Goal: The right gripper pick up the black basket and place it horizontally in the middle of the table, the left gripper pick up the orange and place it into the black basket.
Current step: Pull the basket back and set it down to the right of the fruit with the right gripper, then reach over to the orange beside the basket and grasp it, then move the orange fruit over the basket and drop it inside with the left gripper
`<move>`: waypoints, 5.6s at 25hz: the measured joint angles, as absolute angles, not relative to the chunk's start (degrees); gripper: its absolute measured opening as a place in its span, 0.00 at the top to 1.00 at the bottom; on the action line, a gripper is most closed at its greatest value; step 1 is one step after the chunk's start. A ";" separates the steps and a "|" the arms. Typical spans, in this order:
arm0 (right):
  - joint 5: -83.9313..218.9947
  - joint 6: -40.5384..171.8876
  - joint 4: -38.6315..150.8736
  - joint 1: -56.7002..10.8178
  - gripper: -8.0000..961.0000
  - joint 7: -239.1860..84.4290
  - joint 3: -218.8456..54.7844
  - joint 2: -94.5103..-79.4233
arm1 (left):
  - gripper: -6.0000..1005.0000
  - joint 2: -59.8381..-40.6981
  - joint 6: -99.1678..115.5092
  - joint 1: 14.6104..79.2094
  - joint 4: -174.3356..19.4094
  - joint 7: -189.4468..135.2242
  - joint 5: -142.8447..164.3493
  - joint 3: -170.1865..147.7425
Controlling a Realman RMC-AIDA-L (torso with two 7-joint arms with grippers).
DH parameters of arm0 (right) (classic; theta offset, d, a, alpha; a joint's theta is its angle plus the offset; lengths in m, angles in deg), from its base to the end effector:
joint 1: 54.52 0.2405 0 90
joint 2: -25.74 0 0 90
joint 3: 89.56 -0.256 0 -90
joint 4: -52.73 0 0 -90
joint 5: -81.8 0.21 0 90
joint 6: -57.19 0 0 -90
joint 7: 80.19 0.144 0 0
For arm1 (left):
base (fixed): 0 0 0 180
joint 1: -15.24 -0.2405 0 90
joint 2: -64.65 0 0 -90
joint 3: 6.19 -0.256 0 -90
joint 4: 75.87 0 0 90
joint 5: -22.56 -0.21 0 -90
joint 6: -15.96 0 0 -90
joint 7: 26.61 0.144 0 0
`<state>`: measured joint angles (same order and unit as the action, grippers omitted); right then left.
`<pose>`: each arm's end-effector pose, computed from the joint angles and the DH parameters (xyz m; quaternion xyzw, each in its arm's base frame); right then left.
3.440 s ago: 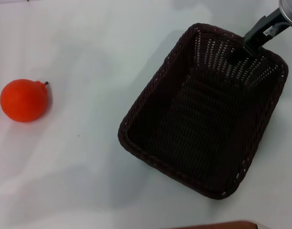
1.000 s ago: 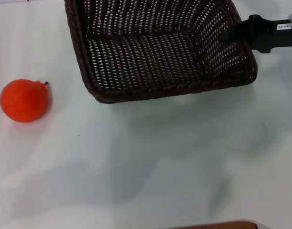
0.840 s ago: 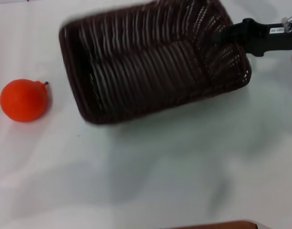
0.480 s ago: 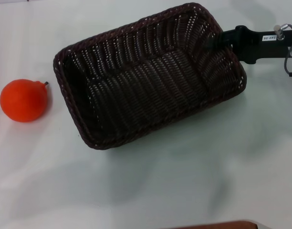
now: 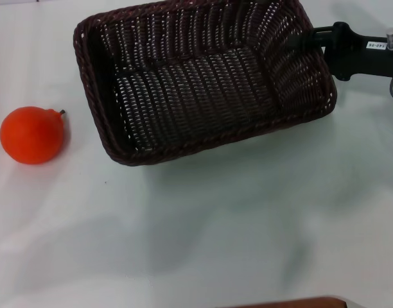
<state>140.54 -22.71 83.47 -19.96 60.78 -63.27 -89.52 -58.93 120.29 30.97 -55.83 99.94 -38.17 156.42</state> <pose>0.2924 0.3640 0.0266 -0.7023 -0.6363 -0.0836 0.3081 -0.3199 0.2492 0.0894 -0.5715 -0.1619 -0.6024 0.5332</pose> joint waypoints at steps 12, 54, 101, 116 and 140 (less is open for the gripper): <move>141.69 -20.67 82.26 -20.36 0.63 60.57 -65.42 -90.36 | 0.28 -58.84 120.39 30.86 -55.62 99.95 -38.17 156.60; 148.86 -23.46 82.66 -23.56 0.09 48.56 -70.64 -90.03 | 0.28 -55.98 115.42 31.48 -55.06 92.55 -39.61 153.04; 185.71 -26.78 68.99 -24.17 0.10 -6.48 -71.27 -93.73 | 0.32 -55.31 87.68 30.27 -36.13 81.16 -86.02 138.06; 185.80 -26.48 68.89 -24.10 0.10 -6.51 -71.33 -93.74 | 0.72 -55.69 88.85 30.26 -35.50 81.27 -86.28 138.49; 185.77 -25.40 66.87 -23.59 0.10 -6.47 -71.20 -93.78 | 0.88 -57.33 107.66 39.67 -47.79 80.00 -61.97 142.27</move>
